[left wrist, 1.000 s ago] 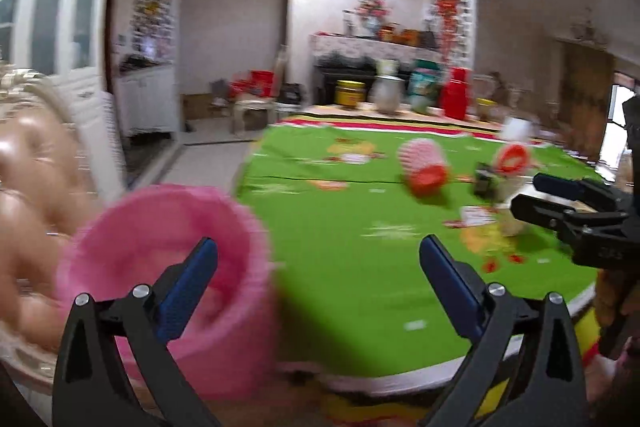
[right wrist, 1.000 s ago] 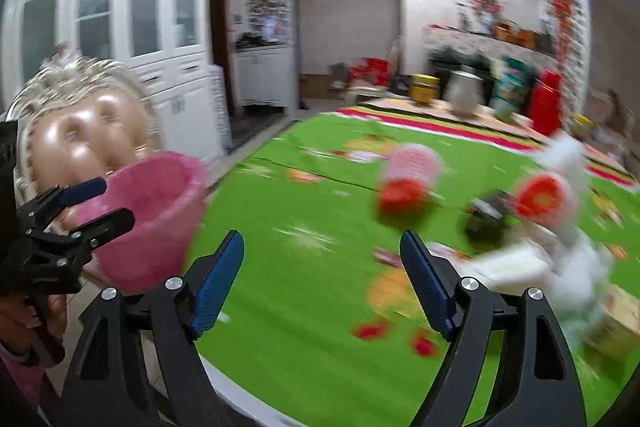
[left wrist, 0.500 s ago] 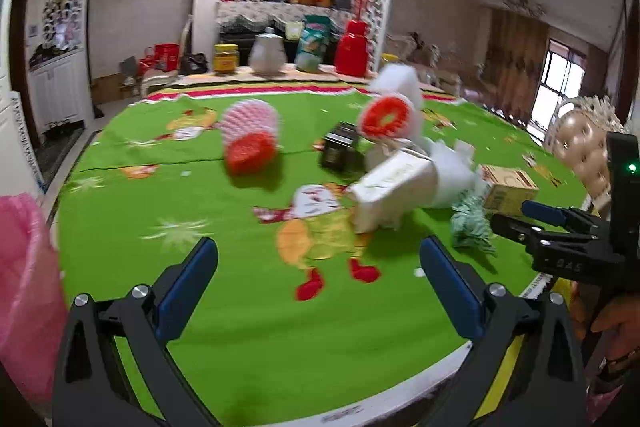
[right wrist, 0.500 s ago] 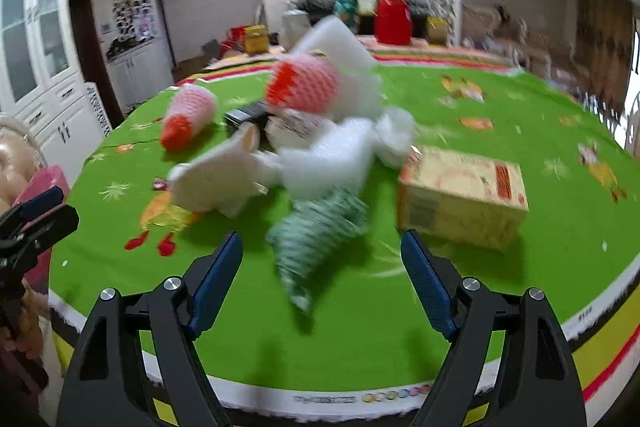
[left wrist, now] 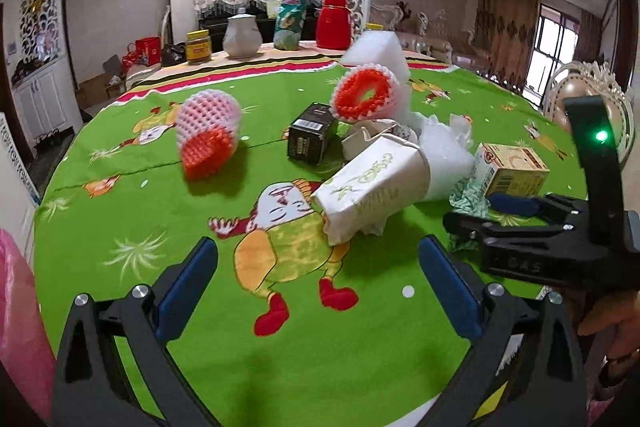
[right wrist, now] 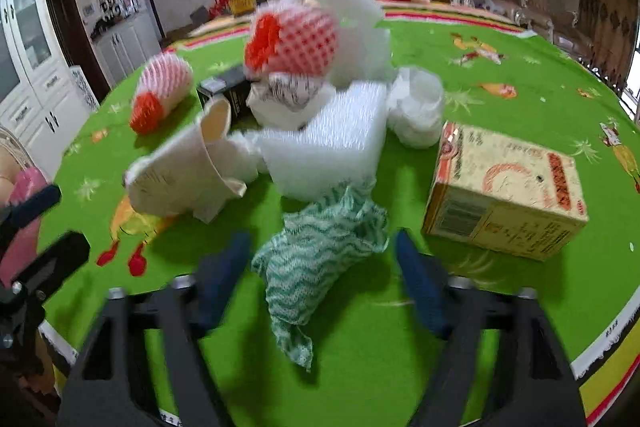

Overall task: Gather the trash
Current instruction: 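Grasp the white paper cup with the left tool while the right tool grasps the striped cloth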

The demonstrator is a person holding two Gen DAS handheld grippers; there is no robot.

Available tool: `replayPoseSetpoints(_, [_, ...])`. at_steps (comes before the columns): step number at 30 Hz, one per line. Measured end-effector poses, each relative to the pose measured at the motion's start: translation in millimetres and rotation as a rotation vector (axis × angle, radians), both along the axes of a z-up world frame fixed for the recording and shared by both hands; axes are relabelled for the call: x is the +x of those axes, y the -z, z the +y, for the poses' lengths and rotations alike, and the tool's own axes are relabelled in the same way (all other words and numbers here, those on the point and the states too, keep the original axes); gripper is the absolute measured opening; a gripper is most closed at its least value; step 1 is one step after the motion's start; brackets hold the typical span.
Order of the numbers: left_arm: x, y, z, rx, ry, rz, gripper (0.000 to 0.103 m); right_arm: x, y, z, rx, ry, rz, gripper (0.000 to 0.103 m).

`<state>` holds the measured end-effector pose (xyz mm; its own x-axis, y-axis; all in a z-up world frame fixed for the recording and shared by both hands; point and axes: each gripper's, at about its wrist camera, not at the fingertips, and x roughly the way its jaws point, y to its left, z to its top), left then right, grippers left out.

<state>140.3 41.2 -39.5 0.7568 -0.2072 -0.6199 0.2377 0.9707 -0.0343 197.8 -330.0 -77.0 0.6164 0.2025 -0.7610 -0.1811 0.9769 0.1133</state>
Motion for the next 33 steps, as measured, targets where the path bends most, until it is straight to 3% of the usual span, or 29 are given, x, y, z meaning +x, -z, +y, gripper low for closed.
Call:
replayPoseSetpoints(3, [7,0,-6,0.003,0.020,0.006,0.097,-8,2,-2,0.021,-0.025,-0.012,0.036])
replayPoseSetpoints(5, [13,1,-11,0.006,0.032,0.018,0.097,-18,-3,-7,0.034,-0.033,-0.043,0.030])
replayPoseSetpoints(11, [34,6,-33,-0.002,0.046,0.052,0.097,-36,-14,-33,0.077,0.031,-0.122,0.028])
replayPoseSetpoints(23, [67,17,-56,-0.075,-0.075,0.106,0.098,-49,-20,-65,0.155,0.076,-0.166,0.028])
replayPoseSetpoints(25, [70,19,-57,-0.087,-0.103,0.106,0.094,-50,-19,-66,0.158,0.075,-0.165,0.029])
replayPoseSetpoints(26, [70,19,-56,-0.090,-0.109,0.106,0.086,-50,-20,-65,0.158,0.075,-0.165,0.029])
replayPoseSetpoints(33, [47,15,-51,-0.106,-0.083,0.067,0.085,-50,-19,-65,0.164,0.072,-0.163,0.029])
